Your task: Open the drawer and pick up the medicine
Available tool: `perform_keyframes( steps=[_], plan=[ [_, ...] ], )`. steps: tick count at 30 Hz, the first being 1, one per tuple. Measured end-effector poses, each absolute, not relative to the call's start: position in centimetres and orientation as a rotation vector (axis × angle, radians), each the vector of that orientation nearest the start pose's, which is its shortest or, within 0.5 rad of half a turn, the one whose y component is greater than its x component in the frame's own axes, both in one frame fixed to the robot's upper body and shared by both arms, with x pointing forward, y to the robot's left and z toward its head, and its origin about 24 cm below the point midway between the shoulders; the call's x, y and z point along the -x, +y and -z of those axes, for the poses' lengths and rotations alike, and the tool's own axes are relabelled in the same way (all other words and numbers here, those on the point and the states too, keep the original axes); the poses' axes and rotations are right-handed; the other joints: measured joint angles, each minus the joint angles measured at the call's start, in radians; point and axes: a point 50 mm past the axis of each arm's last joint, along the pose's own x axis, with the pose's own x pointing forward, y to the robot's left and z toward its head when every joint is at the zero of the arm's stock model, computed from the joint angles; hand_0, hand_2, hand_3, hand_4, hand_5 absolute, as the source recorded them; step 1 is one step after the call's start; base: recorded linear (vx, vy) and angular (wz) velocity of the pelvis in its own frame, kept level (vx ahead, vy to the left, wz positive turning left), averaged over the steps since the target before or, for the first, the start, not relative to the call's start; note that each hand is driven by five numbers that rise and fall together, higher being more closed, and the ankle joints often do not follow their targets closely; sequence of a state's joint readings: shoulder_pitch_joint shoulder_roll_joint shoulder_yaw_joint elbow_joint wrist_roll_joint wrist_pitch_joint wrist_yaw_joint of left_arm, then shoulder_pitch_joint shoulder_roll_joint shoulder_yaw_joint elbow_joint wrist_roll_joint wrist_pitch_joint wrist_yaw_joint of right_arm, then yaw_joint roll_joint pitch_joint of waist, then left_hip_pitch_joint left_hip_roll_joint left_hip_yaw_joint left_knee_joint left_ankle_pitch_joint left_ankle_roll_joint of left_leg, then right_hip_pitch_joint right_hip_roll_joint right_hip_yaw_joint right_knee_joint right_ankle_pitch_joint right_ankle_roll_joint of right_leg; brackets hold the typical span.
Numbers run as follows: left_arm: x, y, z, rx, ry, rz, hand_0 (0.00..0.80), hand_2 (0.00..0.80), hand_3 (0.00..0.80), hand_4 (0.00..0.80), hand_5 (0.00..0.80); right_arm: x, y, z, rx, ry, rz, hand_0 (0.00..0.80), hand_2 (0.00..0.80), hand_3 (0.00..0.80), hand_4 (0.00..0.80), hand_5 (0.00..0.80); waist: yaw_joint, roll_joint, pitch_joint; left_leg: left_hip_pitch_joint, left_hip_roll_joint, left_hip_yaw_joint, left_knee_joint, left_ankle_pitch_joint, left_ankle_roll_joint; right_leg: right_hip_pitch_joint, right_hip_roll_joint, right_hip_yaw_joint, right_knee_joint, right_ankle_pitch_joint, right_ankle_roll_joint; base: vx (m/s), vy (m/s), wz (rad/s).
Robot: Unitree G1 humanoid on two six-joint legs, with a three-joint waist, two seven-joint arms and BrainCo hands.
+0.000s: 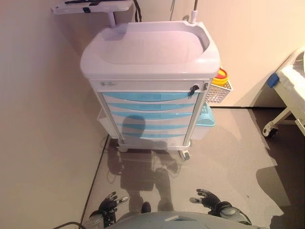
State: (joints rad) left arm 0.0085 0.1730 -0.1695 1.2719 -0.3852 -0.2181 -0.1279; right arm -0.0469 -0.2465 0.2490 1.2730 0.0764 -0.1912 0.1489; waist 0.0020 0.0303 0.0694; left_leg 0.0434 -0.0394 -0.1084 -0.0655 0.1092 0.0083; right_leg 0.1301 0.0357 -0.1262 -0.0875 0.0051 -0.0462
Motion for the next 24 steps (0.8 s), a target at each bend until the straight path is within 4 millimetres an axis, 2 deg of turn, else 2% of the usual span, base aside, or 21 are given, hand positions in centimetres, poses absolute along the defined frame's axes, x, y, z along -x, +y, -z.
perform_keyframes(
  steps=[5, 9, 14, 24],
  plan=[
    [-10.5, 19.7, 15.9, -0.007, 1.006, 0.049, 0.000, 0.000, 0.000, 0.000, 0.000, -10.9, -21.9, 15.7, 0.230, 1.086, -0.164, 0.000, 0.000, 0.000, 0.000, 0.000, -0.004, 0.001, -0.006, 0.013, 0.005, 0.010, -0.014, 0.004, -0.001, -0.001, 0.002, 0.007, 0.001, 0.000, 0.000, -0.054, -0.016, -0.06],
    [-10.8, 18.9, 16.0, 0.000, 0.997, 0.044, 0.000, 0.000, 0.000, 0.000, 0.000, -10.3, -21.8, 15.9, 0.225, 1.112, -0.163, 0.000, 0.000, 0.000, 0.000, 0.000, -0.005, -0.009, -0.016, 0.018, 0.007, 0.023, -0.023, 0.004, -0.001, -0.001, 0.003, 0.015, 0.000, 0.000, 0.000, -0.020, -0.026, -0.07],
    [-10.9, 19.1, 15.9, -0.013, 0.996, 0.016, 0.000, 0.000, 0.000, 0.000, 0.000, -10.0, -21.4, 16.1, 0.214, 1.122, -0.167, 0.000, 0.000, 0.000, 0.000, 0.000, -0.005, -0.025, -0.018, 0.020, 0.007, 0.027, -0.023, 0.003, 0.001, 0.001, 0.003, 0.022, -0.001, 0.000, 0.000, 0.007, -0.008, -0.02],
    [-10.7, 19.9, 15.9, -0.024, 1.003, -0.013, 0.000, 0.000, 0.000, 0.000, 0.000, -9.9, -21.5, 16.1, 0.217, 1.116, -0.160, 0.000, 0.000, 0.000, 0.000, 0.000, -0.003, -0.027, -0.009, 0.019, 0.006, 0.029, -0.028, 0.000, 0.006, 0.002, 0.002, 0.026, 0.000, 0.000, 0.000, 0.014, 0.007, 0.00]
  ],
)
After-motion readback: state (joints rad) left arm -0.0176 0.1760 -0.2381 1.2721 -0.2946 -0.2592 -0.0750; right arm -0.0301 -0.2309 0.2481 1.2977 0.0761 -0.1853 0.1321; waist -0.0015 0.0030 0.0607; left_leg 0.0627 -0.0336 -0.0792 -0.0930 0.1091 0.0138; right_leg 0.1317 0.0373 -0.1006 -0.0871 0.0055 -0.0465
